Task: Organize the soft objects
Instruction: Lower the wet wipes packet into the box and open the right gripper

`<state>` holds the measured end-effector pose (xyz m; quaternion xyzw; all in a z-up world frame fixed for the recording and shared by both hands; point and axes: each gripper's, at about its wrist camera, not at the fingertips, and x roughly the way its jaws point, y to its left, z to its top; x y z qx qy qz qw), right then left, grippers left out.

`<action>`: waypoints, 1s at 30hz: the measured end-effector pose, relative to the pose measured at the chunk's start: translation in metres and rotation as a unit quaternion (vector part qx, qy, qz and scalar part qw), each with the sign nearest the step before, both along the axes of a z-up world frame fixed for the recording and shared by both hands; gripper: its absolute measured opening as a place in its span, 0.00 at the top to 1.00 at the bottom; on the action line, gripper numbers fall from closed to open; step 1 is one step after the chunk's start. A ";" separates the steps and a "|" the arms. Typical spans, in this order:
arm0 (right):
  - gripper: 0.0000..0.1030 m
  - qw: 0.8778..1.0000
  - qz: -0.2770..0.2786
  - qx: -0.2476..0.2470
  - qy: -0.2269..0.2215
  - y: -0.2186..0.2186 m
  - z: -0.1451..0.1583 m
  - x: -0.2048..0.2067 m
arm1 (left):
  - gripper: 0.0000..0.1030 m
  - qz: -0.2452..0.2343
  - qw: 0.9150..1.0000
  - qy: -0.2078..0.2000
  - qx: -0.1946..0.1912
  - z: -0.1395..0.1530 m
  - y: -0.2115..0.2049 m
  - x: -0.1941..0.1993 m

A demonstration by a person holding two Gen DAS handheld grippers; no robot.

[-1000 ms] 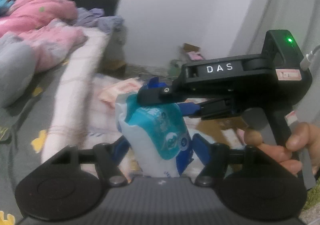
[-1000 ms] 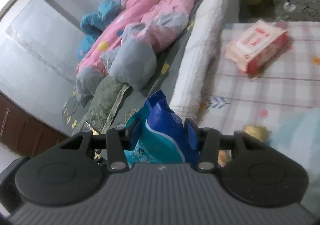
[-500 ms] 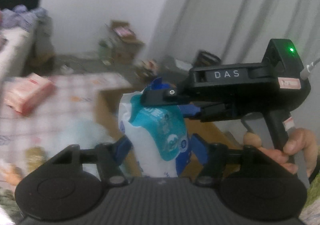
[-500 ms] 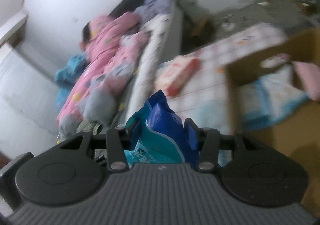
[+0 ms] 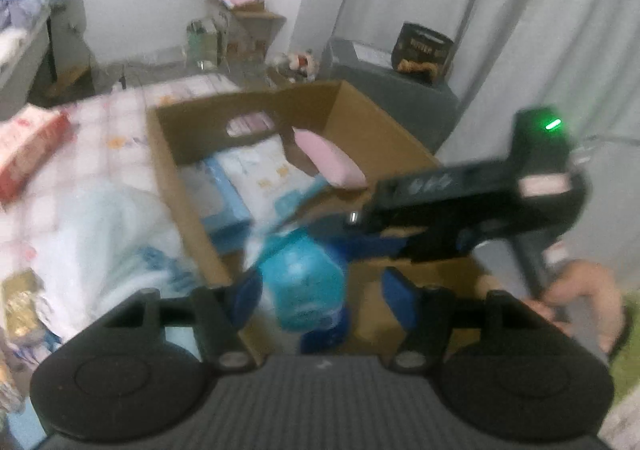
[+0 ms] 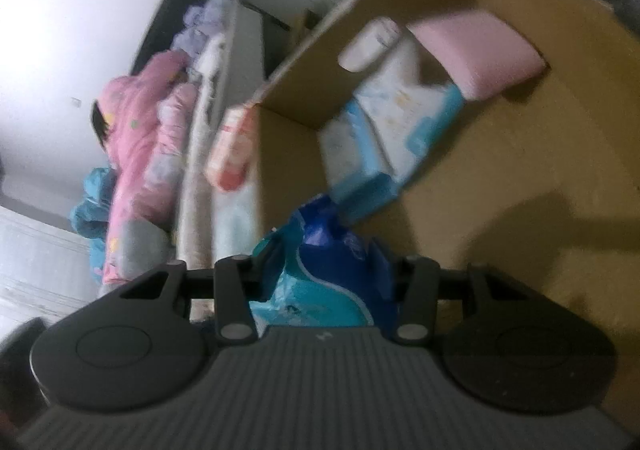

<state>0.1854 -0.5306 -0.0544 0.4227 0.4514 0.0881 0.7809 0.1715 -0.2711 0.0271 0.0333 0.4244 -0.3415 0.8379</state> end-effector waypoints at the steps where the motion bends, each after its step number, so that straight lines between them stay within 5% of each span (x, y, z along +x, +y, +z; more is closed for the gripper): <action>1: 0.55 1.000 -0.003 -0.003 0.009 0.001 -0.008 0.005 | 0.33 -0.003 1.000 -0.012 0.000 0.006 0.004 -0.006; 9: 0.54 0.997 -0.010 -0.072 -0.002 0.002 -0.005 0.016 | 0.25 0.010 0.998 -0.065 -0.012 0.035 0.070 -0.035; 14: 0.54 0.993 -0.004 -0.115 0.036 0.010 -0.018 0.037 | 0.15 0.059 0.994 -0.086 -0.011 0.029 0.123 -0.053; 21: 0.56 0.990 -0.010 -0.124 0.066 0.008 -0.045 0.073 | 0.14 0.122 0.990 -0.073 -0.019 0.019 0.181 -0.070; 30: 0.73 0.975 0.122 -0.184 0.008 0.050 -0.032 0.092 | 0.14 0.160 0.986 -0.049 -0.029 0.008 0.212 -0.069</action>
